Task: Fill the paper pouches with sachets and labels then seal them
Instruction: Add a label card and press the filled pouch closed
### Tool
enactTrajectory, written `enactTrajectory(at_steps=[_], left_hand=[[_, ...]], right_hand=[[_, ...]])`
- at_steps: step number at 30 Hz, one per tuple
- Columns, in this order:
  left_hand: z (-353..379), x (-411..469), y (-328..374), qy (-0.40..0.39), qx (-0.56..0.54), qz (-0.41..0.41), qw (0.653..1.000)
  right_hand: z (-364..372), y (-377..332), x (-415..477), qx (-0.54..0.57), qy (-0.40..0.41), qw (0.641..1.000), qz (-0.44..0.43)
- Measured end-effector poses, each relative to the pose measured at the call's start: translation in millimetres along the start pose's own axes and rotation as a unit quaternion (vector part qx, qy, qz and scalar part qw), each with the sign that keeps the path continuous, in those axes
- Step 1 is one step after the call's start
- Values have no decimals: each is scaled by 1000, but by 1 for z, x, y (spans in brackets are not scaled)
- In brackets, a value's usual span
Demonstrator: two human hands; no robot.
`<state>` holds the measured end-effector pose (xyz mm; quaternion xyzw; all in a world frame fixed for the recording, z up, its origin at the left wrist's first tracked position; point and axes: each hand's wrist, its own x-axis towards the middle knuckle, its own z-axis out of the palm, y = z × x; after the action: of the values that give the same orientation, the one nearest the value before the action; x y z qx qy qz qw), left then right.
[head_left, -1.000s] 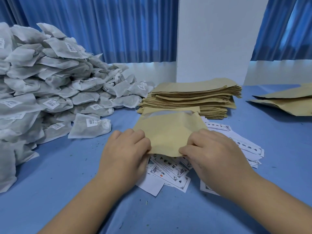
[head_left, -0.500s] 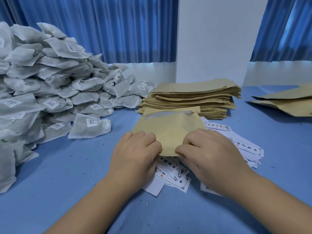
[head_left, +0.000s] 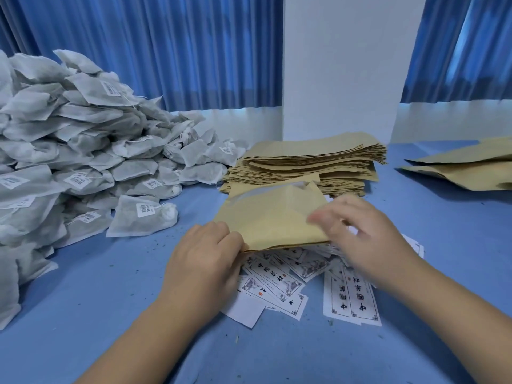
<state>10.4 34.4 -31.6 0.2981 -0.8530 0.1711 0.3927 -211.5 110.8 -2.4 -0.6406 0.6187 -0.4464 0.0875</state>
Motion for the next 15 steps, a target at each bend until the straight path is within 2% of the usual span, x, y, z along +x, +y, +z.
enactTrajectory(at_steps=[3,4,6,8,9,12,15], left_hand=[[0,0,1,19,3,8,1000],[1,0,2,26,6,15,1000],[2,1,2,37,12,35,999],[0,2,3,48,18,52,997],[0,3,2,50,10,61,997],[-4,0,-6,20,-37,63,997],[-5,-3,-10,-18,-149,-22,988]], right_hand=[[-9,5,8,105,49,979,170],[-12,7,9,159,19,959,234],[-17,10,10,321,-106,883,325],[-17,7,5,438,-211,811,327],[-16,4,3,466,-229,799,304],[-14,-3,-4,506,-193,808,233],[-19,-4,-14,488,-122,844,188]])
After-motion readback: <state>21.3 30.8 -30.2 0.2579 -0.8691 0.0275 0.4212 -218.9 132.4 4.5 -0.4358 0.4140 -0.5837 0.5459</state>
